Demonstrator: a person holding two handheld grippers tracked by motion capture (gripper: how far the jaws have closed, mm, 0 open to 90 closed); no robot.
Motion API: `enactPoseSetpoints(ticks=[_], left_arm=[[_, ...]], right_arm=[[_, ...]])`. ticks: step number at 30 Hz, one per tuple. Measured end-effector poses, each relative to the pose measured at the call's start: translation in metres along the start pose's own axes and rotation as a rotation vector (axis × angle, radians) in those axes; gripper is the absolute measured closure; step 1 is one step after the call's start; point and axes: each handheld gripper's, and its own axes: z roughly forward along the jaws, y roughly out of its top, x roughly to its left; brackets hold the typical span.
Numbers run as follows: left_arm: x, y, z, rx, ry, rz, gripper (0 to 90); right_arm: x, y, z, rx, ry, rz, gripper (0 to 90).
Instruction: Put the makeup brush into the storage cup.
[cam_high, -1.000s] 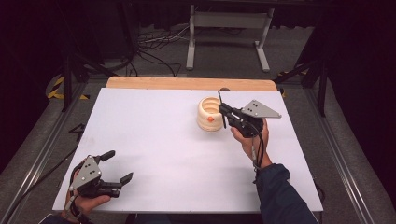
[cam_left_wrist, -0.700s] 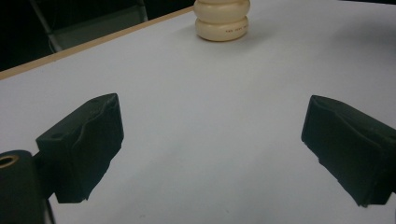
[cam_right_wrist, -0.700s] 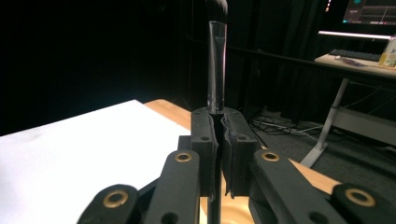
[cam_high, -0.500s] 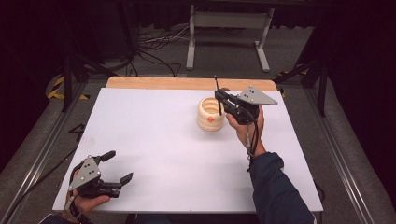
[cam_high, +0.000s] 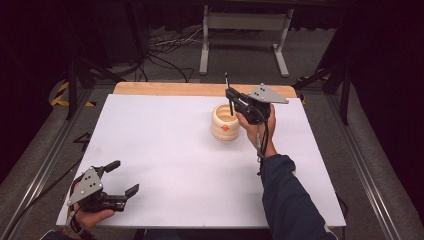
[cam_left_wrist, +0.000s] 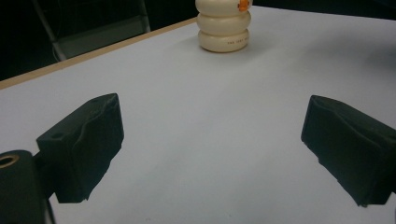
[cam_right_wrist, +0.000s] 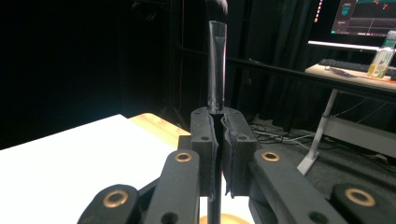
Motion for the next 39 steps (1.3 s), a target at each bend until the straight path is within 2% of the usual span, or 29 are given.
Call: enactPoseSetpoints(ticks=[7,13,25,39], left_arm=[[-0.001,0.000,-0.002,-0.012,-0.013,0.000,6.4],[-0.001,0.000,-0.003,-0.011,-0.014,-0.002,6.5],[-0.002,-0.001,-0.004,-0.011,-0.021,-0.008,6.6],[-0.002,-0.001,-0.004,-0.007,-0.018,-0.004,6.6]], right_arm=[[-0.008,-0.013,0.013,0.014,-0.030,0.026,85.1],[-0.011,-0.019,0.018,0.019,-0.030,0.046,85.1],[-0.013,-0.033,0.030,0.050,-0.042,0.043,85.1],[-0.016,-0.053,0.033,0.090,-0.057,0.081,85.0]])
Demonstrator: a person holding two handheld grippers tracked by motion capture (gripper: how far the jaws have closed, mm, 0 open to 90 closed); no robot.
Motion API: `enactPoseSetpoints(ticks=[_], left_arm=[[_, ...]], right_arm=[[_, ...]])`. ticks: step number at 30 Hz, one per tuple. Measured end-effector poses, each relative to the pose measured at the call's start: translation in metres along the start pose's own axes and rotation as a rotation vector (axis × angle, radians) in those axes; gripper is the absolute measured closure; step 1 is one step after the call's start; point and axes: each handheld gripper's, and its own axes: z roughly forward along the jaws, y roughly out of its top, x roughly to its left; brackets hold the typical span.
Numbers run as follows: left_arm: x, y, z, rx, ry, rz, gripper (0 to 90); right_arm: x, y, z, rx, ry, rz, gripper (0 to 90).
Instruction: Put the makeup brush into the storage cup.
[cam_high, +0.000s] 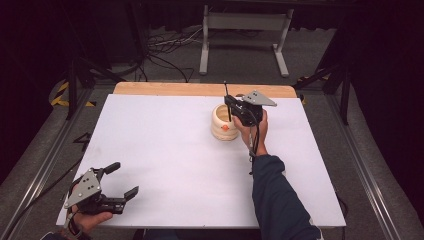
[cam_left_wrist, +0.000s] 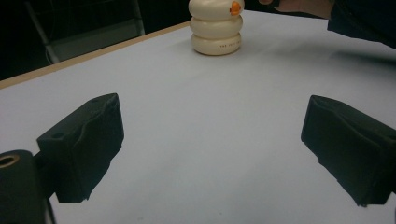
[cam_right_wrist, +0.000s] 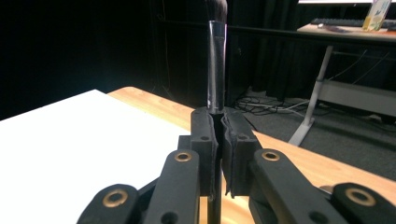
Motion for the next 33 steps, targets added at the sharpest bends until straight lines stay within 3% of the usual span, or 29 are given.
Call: enactPoseSetpoints(ticks=[11,33], left_arm=[[0.000,0.000,0.001,0.008,0.000,-0.001,6.9],[-0.001,0.000,0.002,0.020,-0.001,0.007,6.8]], right_arm=[[0.001,-0.020,-0.001,0.022,0.000,0.040,84.9],[0.003,-0.026,-0.013,0.027,0.003,0.039,84.7]])
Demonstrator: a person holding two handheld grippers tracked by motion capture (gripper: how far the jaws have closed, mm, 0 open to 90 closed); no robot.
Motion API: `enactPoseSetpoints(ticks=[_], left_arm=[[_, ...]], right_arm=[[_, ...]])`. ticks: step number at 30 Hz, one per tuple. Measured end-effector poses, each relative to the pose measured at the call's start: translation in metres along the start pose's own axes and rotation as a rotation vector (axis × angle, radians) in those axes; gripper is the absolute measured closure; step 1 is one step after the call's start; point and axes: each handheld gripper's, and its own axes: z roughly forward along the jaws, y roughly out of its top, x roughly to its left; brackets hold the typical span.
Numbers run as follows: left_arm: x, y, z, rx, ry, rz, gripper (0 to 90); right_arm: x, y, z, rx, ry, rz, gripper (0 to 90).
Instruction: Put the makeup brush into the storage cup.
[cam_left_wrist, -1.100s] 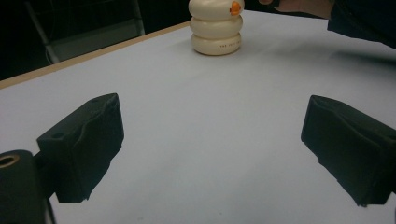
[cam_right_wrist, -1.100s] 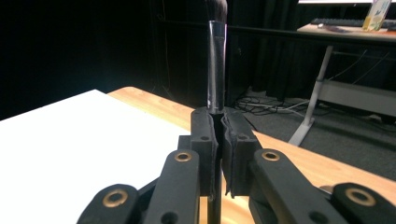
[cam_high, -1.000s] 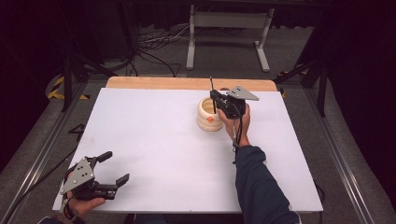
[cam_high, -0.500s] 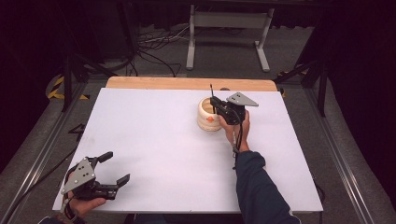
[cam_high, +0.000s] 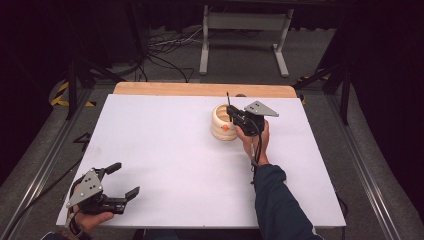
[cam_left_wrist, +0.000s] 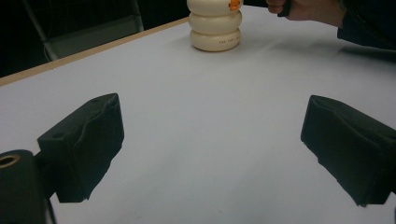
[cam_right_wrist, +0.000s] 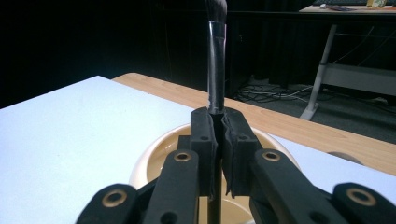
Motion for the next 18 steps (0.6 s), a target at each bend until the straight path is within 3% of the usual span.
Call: enactPoseSetpoints(ticks=[18], left_arm=[[-0.0002,0.0000,0.0006,0.009,-0.004,-0.003,6.9]], right_arm=[[-0.0023,0.0000,-0.0077,0.001,-0.017,-0.010,79.8]])
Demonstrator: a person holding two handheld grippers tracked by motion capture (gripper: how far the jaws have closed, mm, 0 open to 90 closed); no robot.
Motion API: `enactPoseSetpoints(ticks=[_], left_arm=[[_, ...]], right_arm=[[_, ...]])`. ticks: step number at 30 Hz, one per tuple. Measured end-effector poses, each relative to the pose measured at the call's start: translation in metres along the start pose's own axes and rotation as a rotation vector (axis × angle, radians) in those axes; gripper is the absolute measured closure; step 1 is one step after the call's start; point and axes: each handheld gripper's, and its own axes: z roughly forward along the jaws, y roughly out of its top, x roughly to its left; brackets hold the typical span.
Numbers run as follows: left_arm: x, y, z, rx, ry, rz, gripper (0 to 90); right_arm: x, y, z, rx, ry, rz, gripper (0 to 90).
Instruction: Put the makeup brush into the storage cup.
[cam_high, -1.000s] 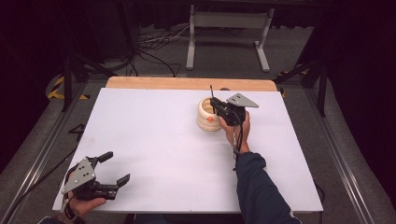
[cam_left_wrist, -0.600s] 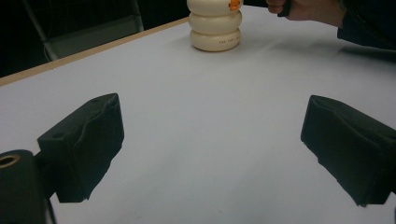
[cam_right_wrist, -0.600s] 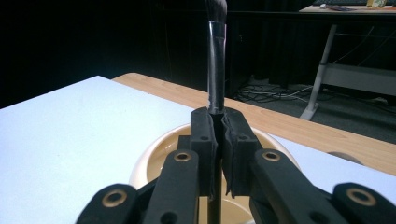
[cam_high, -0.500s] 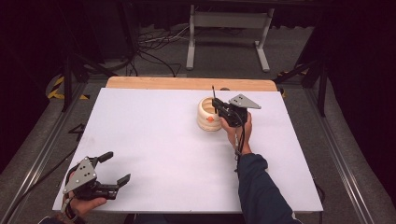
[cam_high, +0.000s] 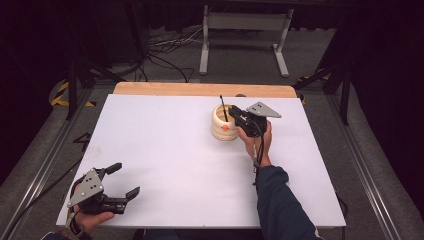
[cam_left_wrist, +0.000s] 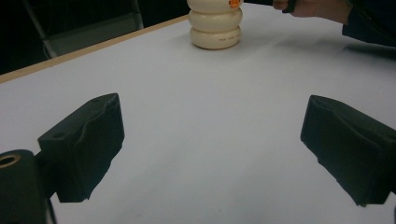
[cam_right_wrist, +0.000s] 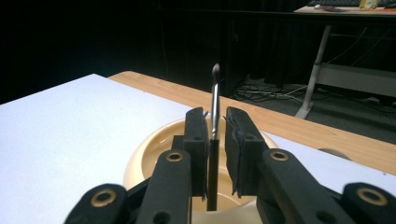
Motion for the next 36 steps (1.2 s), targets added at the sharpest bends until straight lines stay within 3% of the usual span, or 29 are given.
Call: enactPoseSetpoints(ticks=[18,36], left_arm=[[0.000,0.000,0.002,0.000,0.004,-0.004,6.8],[-0.001,0.001,0.002,0.007,0.008,-0.007,7.1]], right_arm=[[-0.001,0.009,-0.017,-0.008,-0.039,-0.061,68.2],[0.003,0.017,-0.038,-0.011,-0.066,-0.137,49.2]])
